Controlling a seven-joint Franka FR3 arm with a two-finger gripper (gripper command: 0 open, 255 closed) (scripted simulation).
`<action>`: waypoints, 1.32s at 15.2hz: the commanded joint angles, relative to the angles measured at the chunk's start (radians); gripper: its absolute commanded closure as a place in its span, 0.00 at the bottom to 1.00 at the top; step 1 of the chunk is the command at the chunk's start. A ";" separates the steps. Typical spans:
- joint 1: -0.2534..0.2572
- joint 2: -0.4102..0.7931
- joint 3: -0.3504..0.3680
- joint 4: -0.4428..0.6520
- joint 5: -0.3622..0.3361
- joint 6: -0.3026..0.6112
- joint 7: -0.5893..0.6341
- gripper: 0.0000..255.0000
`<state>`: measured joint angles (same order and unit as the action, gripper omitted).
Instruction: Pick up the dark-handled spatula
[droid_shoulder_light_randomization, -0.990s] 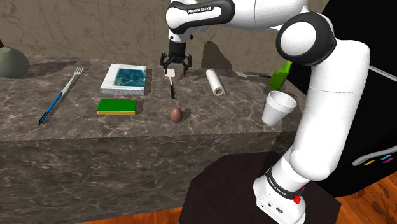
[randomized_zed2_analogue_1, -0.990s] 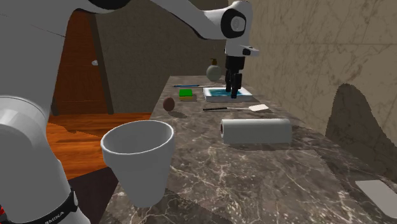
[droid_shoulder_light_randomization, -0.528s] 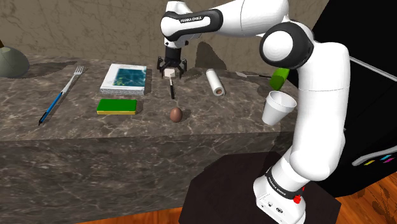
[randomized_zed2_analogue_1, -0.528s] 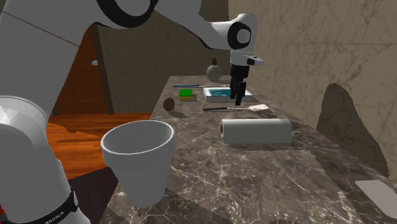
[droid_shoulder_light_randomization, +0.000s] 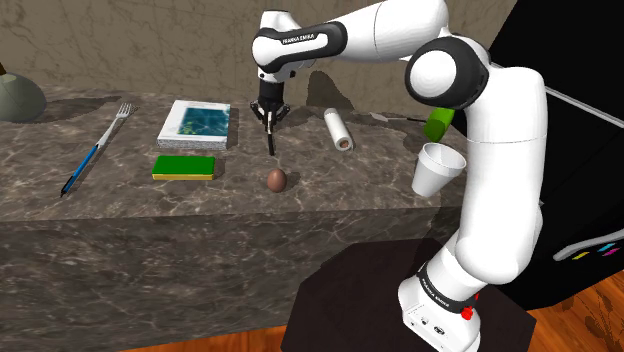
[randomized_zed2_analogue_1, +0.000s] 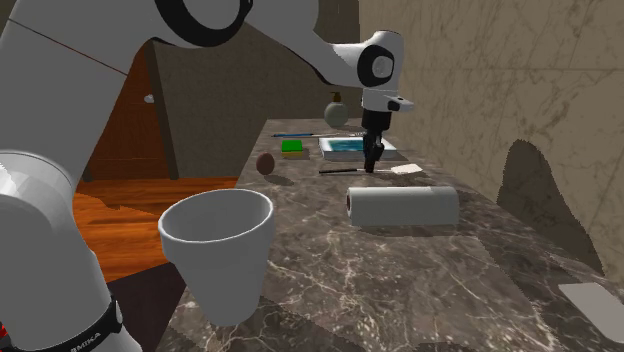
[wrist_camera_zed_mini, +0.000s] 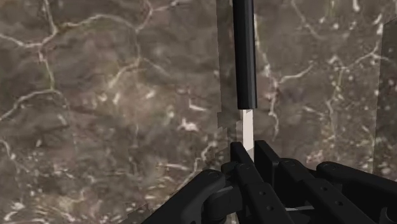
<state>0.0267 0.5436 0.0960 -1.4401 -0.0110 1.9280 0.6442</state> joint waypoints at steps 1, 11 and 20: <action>0.000 0.000 0.000 0.000 0.000 0.000 0.000 1.00; 0.000 -0.018 0.001 0.039 0.001 -0.056 0.001 1.00; 0.002 -0.034 0.002 0.135 0.003 -0.168 0.003 1.00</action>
<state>0.0275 0.5111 0.0980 -1.3159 -0.0085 1.7720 0.6460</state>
